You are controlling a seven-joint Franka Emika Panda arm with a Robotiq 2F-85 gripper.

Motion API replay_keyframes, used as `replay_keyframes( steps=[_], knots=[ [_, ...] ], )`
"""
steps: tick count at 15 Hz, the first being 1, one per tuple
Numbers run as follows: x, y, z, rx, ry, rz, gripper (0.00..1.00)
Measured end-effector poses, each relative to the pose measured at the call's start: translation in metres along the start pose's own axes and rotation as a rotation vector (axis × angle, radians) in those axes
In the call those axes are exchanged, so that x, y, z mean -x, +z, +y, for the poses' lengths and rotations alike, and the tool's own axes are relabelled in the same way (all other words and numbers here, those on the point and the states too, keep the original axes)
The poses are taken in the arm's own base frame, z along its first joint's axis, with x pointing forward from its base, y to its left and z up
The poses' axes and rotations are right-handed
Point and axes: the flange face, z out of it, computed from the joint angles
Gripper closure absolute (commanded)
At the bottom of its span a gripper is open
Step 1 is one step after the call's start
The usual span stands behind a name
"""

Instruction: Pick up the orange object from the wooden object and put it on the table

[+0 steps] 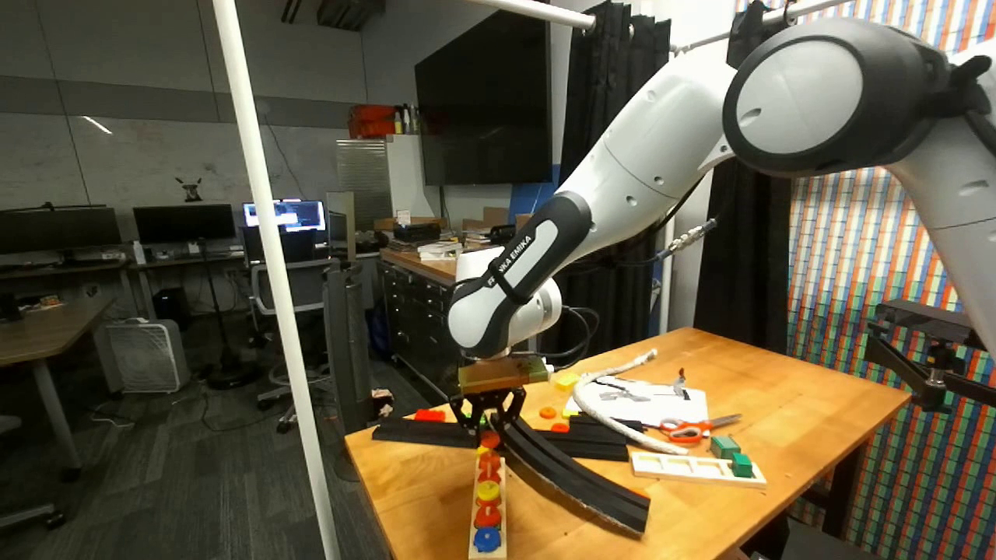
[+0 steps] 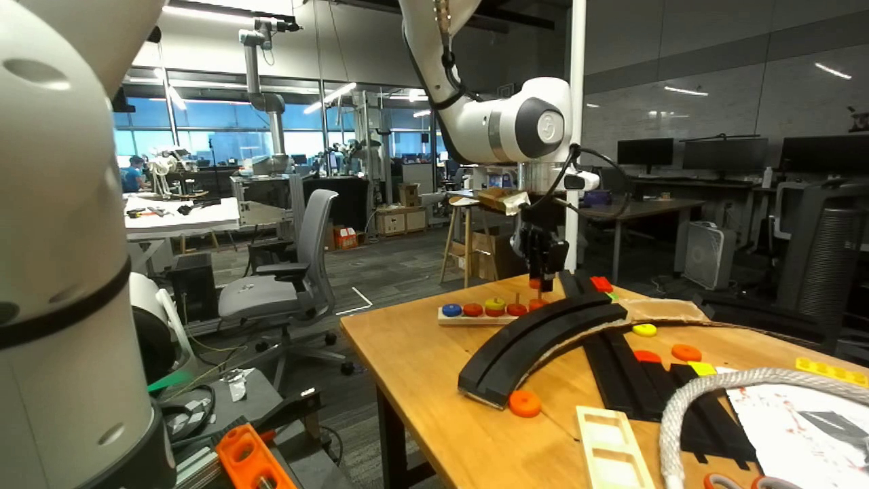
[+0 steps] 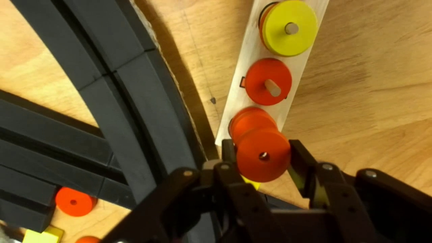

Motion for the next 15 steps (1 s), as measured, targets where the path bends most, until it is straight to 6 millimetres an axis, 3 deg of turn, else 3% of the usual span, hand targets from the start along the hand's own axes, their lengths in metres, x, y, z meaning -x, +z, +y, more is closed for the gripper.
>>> replay_keyframes(
  steps=[7,15],
  knots=[
    [0.025,-0.017,0.006,-0.063,-0.065,-0.037,0.81],
    [0.072,0.011,0.031,-0.106,-0.076,-0.281,0.81]
  ],
)
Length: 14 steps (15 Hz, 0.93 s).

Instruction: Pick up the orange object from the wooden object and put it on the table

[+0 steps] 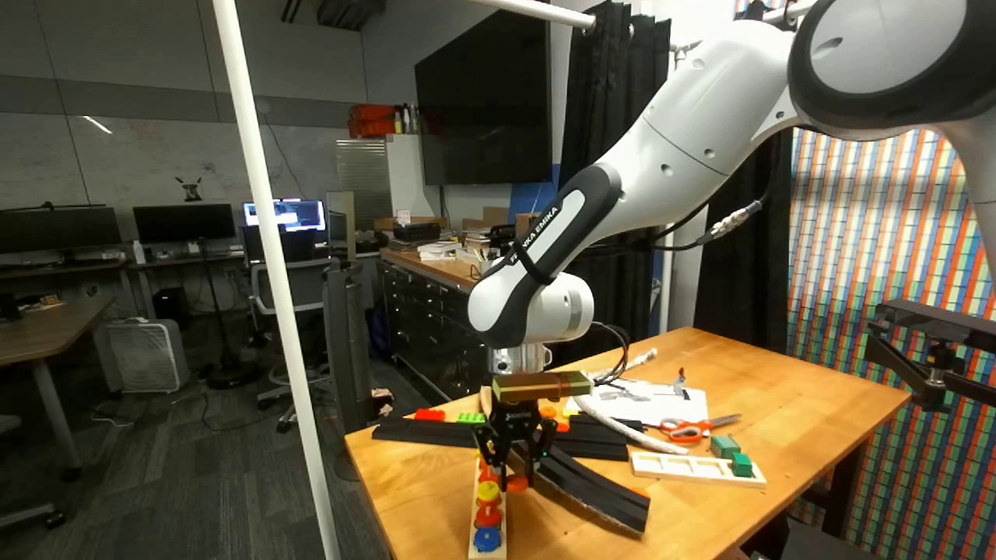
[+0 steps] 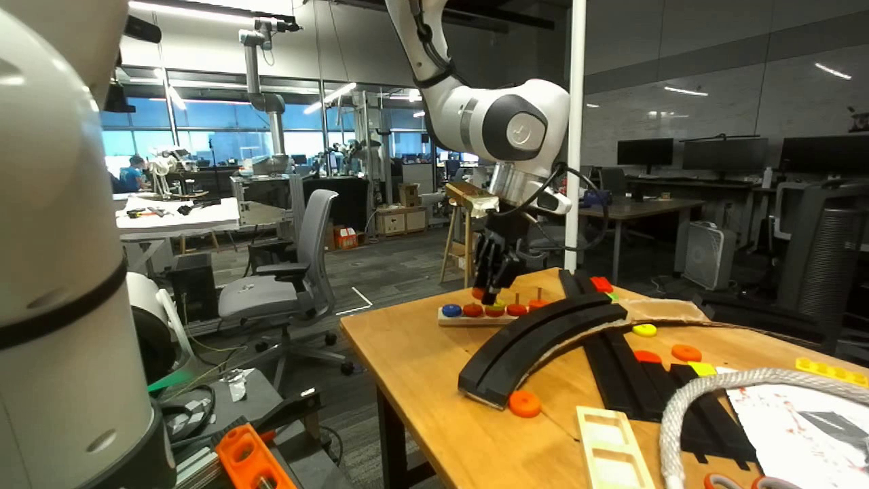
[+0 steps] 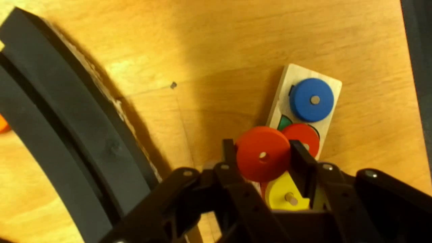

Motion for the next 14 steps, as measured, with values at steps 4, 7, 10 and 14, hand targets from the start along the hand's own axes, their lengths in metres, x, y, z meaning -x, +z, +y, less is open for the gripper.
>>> replay_keyframes(
  steps=[4,7,10,14],
  knots=[
    [0.012,0.02,0.008,0.026,0.012,-0.04,0.81],
    [0.015,0.036,0.011,0.043,0.035,-0.027,0.81],
    [0.013,0.056,0.013,0.05,0.051,-0.011,0.81],
    [0.012,0.059,0.013,0.047,0.062,0.003,0.81]
  ],
)
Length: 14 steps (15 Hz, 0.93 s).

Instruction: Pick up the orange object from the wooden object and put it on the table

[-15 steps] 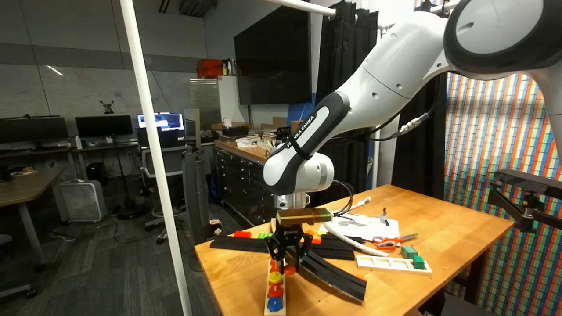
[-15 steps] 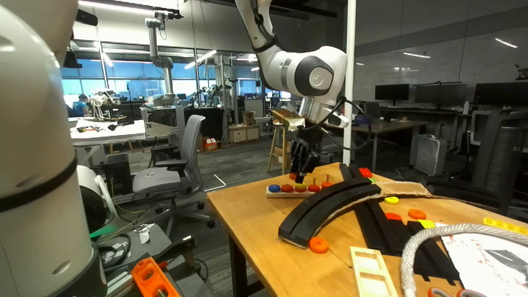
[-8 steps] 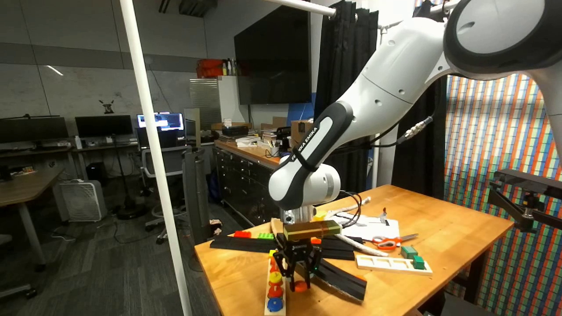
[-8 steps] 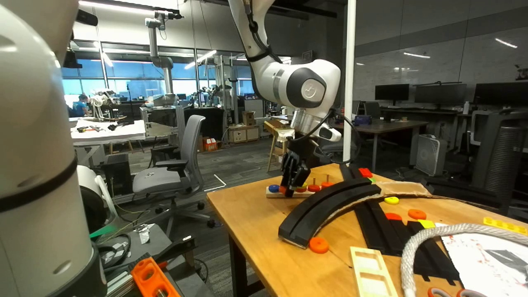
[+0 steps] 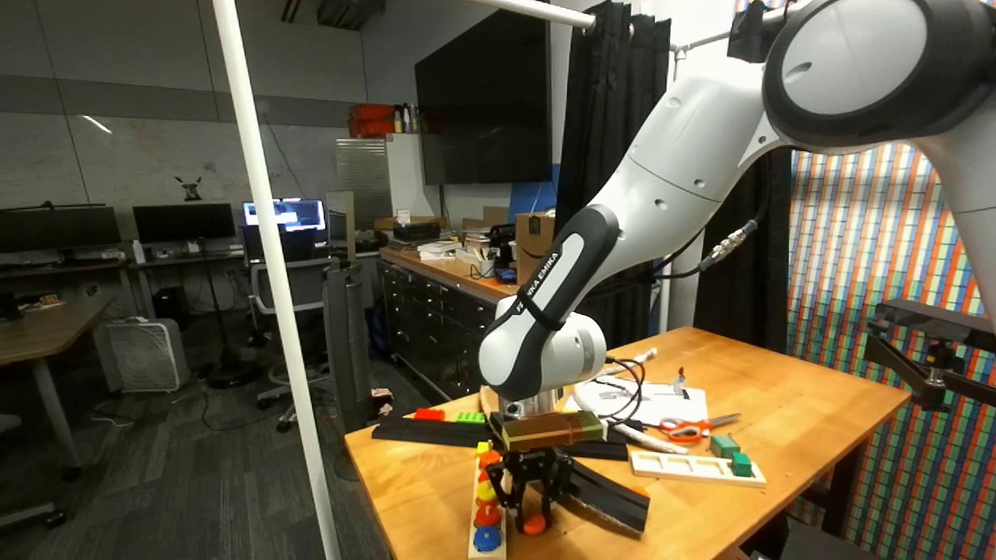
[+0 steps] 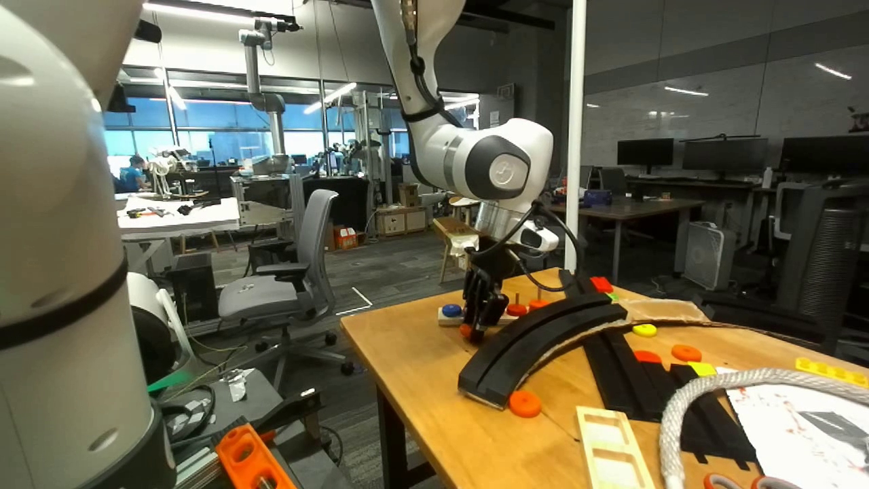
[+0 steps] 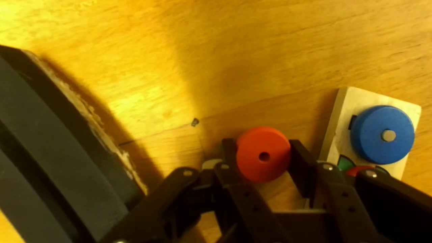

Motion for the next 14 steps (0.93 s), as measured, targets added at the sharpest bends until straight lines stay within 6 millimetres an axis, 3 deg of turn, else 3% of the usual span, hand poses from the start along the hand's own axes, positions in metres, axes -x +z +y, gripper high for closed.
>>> replay_keyframes(
  steps=[1,2,3,7,11,14],
  knots=[
    [0.0,0.0,0.0,-0.001,0.002,0.002,0.62],
    [0.0,0.0,0.0,-0.001,0.004,0.003,0.32],
    [0.001,0.0,0.001,-0.002,0.006,0.007,0.32],
    [0.002,0.001,0.004,-0.019,0.028,0.07,0.02],
    [0.005,-0.008,0.011,0.004,0.048,0.148,0.0],
    [0.015,-0.03,0.01,0.032,0.048,0.208,0.0]
  ],
)
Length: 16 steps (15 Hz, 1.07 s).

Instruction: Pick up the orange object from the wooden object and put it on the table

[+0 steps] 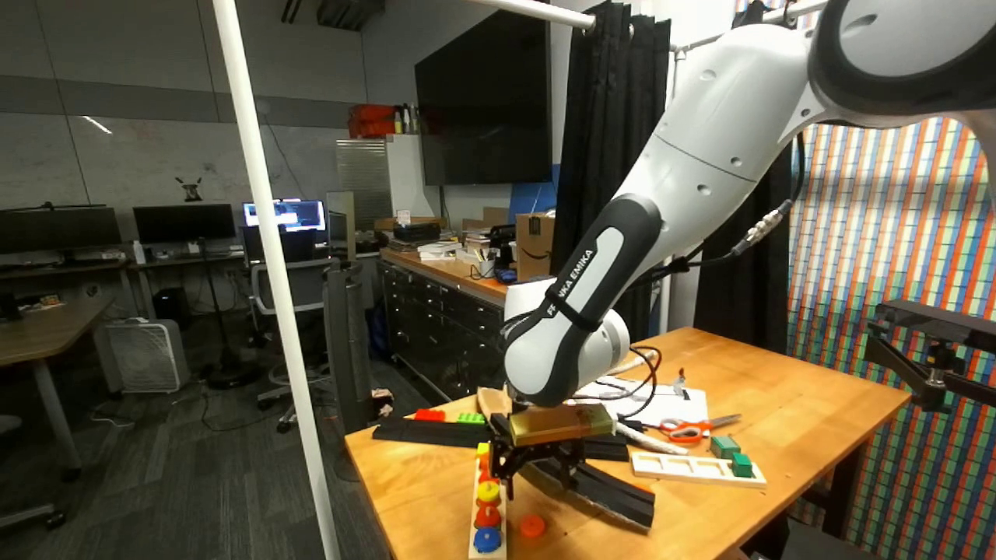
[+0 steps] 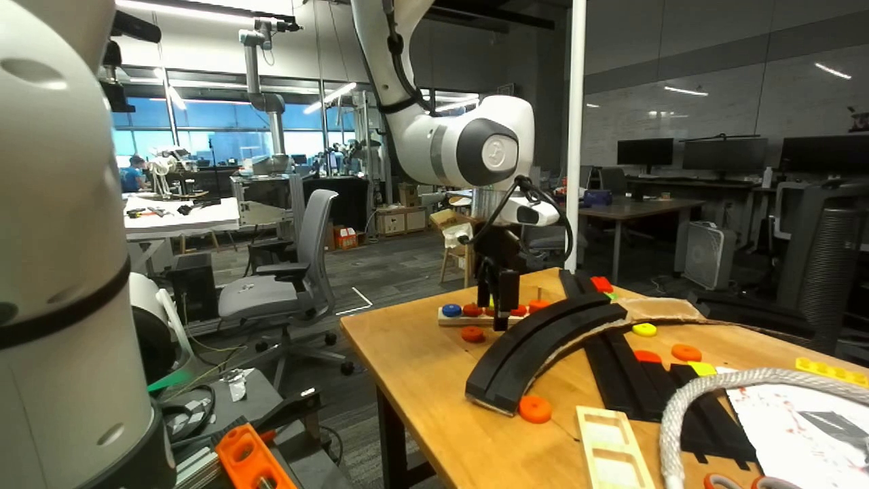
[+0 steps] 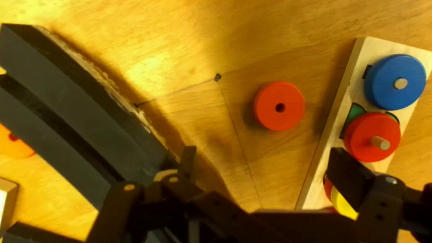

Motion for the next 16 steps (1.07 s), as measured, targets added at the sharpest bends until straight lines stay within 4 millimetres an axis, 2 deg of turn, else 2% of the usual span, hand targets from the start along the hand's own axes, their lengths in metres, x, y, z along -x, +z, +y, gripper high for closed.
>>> replay_keyframes(
  steps=[4,8,11,16],
  knots=[
    [0.011,-0.044,-0.003,0.008,-0.01,0.086,0.0],
    [0.028,-0.097,0.01,0.014,0.053,0.162,0.0],
    [0.039,-0.137,0.036,0.006,0.148,0.208,0.0],
    [0.041,-0.187,0.104,-0.017,0.285,0.258,0.0]
  ],
)
